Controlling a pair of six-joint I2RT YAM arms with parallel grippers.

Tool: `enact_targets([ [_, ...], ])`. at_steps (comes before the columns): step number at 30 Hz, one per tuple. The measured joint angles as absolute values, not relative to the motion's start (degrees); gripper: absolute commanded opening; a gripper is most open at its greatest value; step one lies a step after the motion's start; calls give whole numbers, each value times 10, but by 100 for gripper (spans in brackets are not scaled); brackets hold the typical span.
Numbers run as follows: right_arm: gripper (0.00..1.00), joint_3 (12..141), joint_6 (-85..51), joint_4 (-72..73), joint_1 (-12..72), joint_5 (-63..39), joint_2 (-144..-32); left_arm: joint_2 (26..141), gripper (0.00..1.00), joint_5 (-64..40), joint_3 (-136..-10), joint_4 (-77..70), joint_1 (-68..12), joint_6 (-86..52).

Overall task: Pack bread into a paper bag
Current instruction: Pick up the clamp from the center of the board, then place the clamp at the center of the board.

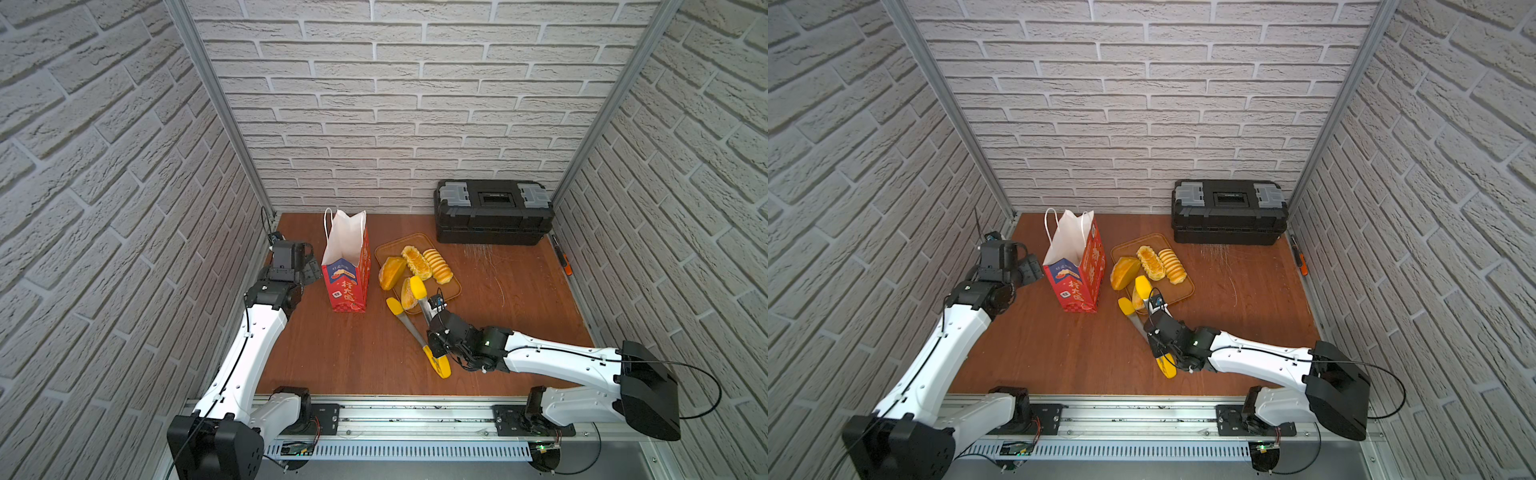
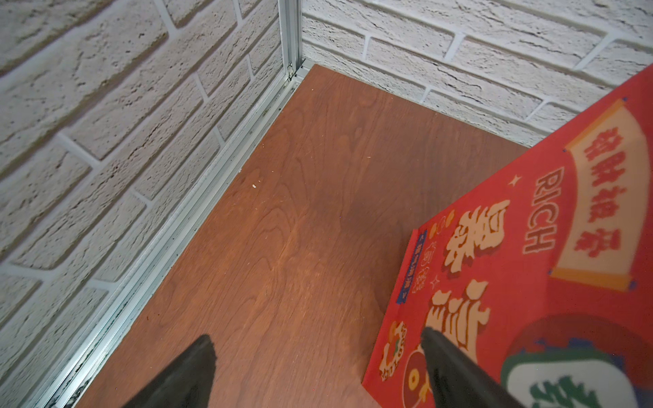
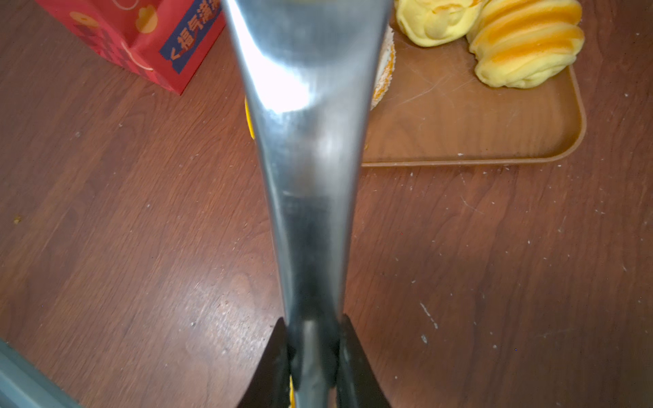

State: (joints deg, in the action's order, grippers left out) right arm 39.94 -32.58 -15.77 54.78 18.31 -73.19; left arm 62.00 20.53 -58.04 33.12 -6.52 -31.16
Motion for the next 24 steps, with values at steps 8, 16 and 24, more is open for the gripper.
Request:
enact_targets([
  [8, 7, 293, -321, -43, 383, 51, -669, 617, 93, 208, -599, 337, -67, -312],
  [16, 7, 271, -298, 53, 293, -175, -653, 618, 93, 213, -607, 339, -69, -312],
  [24, 6, 284, -326, 161, 252, -326, -686, 644, 92, 215, -608, 340, -74, -311],
])
